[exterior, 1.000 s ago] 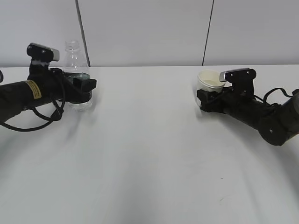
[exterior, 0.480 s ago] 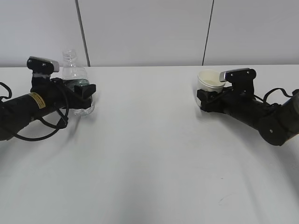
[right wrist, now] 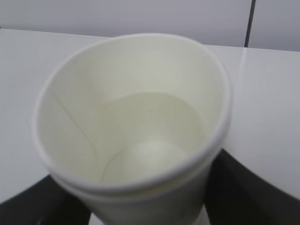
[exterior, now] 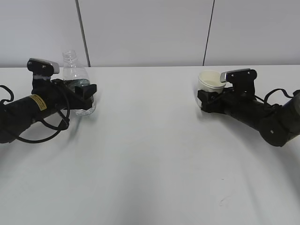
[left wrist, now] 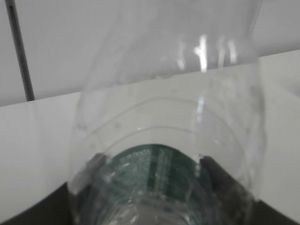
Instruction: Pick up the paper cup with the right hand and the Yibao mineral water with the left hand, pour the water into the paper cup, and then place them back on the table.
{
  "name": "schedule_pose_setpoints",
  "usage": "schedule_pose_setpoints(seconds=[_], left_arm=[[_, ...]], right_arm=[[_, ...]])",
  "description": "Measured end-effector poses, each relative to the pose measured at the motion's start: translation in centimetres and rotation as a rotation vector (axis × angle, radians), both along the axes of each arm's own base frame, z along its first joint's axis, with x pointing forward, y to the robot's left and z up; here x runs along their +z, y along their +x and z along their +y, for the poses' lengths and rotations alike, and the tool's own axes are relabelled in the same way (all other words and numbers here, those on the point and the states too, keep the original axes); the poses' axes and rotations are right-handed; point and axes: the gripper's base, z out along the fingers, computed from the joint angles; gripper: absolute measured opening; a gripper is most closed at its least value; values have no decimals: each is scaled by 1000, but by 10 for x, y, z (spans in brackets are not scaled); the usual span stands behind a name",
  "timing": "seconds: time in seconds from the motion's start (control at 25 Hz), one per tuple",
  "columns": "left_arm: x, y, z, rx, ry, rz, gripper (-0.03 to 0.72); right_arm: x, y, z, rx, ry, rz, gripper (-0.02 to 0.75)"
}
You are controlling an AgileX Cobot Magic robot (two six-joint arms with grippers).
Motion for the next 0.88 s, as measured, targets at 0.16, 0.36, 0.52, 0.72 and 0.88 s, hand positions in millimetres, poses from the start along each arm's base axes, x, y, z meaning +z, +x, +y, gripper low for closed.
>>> schedule_pose_setpoints(seconds=[0.16,0.36,0.52,0.72,0.88], left_arm=[[0,0,0,0,0,0,378],[0,0,0,0,1,0,378],[0,0,0,0,1,0,378],[0,0,0,0,1,-1,378],[0,0,0,0,1,-1,378]], right_arm=[[0,0,0,2,-1,0,561],[0,0,0,3,6,1,618],[0,-3,1,7,18,-11,619],[-4,-11,2,13,36,-18,619],[-5,-13,2,13,42,-16,619]])
